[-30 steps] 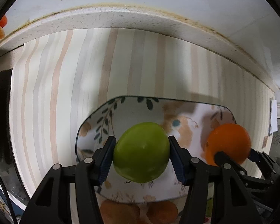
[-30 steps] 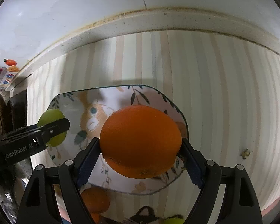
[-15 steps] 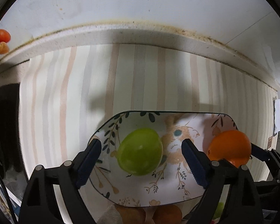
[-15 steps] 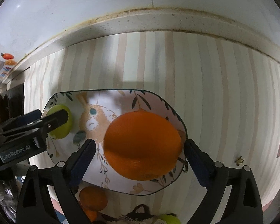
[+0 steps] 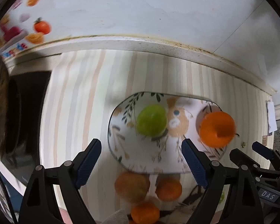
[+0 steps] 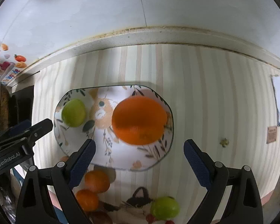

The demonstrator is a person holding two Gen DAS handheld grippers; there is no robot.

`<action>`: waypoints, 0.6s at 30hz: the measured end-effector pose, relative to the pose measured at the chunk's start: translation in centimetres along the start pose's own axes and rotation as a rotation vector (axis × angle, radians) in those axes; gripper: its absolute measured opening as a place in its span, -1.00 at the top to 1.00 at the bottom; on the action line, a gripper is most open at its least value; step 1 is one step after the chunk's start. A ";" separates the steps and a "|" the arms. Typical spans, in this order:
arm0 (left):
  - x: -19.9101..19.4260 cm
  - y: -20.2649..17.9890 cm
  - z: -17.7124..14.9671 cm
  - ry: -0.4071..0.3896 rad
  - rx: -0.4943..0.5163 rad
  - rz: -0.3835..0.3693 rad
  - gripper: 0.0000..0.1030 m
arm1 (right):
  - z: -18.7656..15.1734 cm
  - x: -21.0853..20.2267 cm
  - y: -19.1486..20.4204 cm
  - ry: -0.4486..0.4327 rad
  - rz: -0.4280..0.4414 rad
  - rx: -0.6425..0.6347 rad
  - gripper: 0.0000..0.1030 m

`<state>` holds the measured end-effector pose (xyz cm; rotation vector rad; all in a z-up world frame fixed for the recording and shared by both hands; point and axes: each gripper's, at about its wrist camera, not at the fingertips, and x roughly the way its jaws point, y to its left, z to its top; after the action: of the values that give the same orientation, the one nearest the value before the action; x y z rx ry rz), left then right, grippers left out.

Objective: Organize fruits
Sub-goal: 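Grasp an orange with the left tool while the right tool grasps a green apple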

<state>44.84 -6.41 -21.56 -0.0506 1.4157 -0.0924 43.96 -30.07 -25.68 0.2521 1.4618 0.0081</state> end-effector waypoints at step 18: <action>0.5 -0.5 -11.8 0.071 0.118 -0.011 -0.70 | -12.3 -6.5 0.8 -0.106 -0.024 0.059 -0.89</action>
<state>33.24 -6.72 -23.82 0.0429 1.4780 -0.1885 31.26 -28.36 -20.20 0.2787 1.3607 -0.0668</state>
